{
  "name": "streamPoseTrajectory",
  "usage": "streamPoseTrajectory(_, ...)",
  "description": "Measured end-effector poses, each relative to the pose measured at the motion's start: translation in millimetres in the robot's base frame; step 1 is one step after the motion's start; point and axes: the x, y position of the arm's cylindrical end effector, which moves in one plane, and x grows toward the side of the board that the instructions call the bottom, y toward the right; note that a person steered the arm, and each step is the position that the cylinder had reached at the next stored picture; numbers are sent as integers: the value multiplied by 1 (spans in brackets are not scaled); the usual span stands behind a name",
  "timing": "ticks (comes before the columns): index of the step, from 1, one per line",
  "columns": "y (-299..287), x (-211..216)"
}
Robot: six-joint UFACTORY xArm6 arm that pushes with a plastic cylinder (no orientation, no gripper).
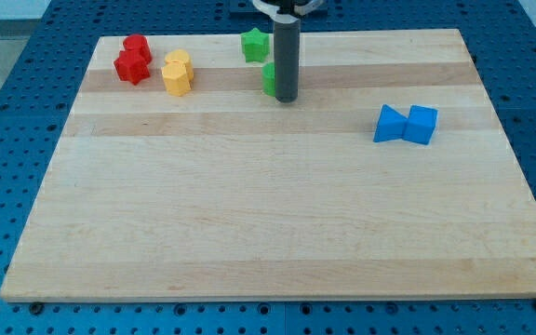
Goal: Nudge blue cube along with blue triangle a bit left
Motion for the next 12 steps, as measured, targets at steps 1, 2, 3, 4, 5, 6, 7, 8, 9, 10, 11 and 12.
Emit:
streamPoseTrajectory(1,-13,-15)
streamPoseTrajectory(2,-32,-31)
streamPoseTrajectory(3,-43,-37)
streamPoseTrajectory(4,-38,-8)
streamPoseTrajectory(5,-16,77)
streamPoseTrajectory(6,36,139)
streamPoseTrajectory(7,132,159)
streamPoseTrajectory(8,222,159)
streamPoseTrajectory(9,262,149)
streamPoseTrajectory(10,271,120)
streamPoseTrajectory(11,266,92)
streamPoseTrajectory(12,242,81)
